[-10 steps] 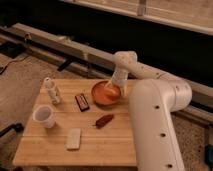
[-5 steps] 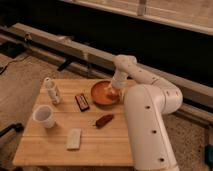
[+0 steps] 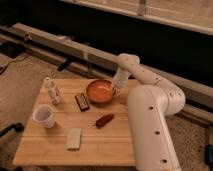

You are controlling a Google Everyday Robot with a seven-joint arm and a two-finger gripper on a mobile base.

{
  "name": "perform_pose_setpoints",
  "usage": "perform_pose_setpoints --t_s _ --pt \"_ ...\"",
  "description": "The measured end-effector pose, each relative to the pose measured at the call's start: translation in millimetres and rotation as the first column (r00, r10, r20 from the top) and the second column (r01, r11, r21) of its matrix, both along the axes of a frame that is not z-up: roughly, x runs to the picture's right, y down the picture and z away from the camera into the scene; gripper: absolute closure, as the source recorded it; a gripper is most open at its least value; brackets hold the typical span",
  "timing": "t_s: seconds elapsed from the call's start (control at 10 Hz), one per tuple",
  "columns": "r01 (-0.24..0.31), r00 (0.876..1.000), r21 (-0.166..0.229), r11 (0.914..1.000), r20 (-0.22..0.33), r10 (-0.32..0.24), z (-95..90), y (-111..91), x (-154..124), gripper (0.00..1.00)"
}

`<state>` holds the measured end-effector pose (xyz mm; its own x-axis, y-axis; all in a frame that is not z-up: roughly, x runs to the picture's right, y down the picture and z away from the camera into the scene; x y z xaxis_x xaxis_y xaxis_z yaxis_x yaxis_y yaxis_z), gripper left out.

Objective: Pick up the ceramic bowl

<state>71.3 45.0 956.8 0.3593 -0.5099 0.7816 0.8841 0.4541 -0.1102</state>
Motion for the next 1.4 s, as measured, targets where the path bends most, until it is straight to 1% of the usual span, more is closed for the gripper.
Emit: perform_pose_setpoints --t_s 0.1,0.2,0.3,0.5,0.6,0.8,0.9,1.0,1.1,1.2,1.4 --pt "-0.036 0.999 0.014 0.9993 0.01 0.035 -7.5 -7 7 1.0" --pt "-0.073 0.997 0.033 0.9968 0.018 0.072 -11.7 -13 13 1.0" --pt "-0.1 0.995 0.04 0.9942 0.028 0.099 -17.7 -18 19 1.0" --pt "-0.186 0.981 0.08 0.9792 0.061 0.182 -34.9 -38 36 1.0" --pt "-0.222 0.974 0.102 0.9698 0.078 0.214 -44.3 -48 44 1.0" --pt "-0.274 0.958 0.144 0.951 0.133 0.255 -66.4 -70 54 1.0" --pt "-0.28 0.954 0.155 0.9472 0.157 0.256 -72.8 -76 55 1.0" --pt "-0.28 0.948 0.156 0.9473 0.203 0.246 -79.7 -80 53 1.0" --pt "-0.277 0.944 0.156 0.9482 0.23 0.238 -83.0 -82 50 1.0" --pt "-0.276 0.942 0.155 0.9488 0.239 0.235 -83.5 -83 48 1.0" --pt "-0.277 0.942 0.155 0.9482 0.237 0.236 -83.6 -83 50 1.0"
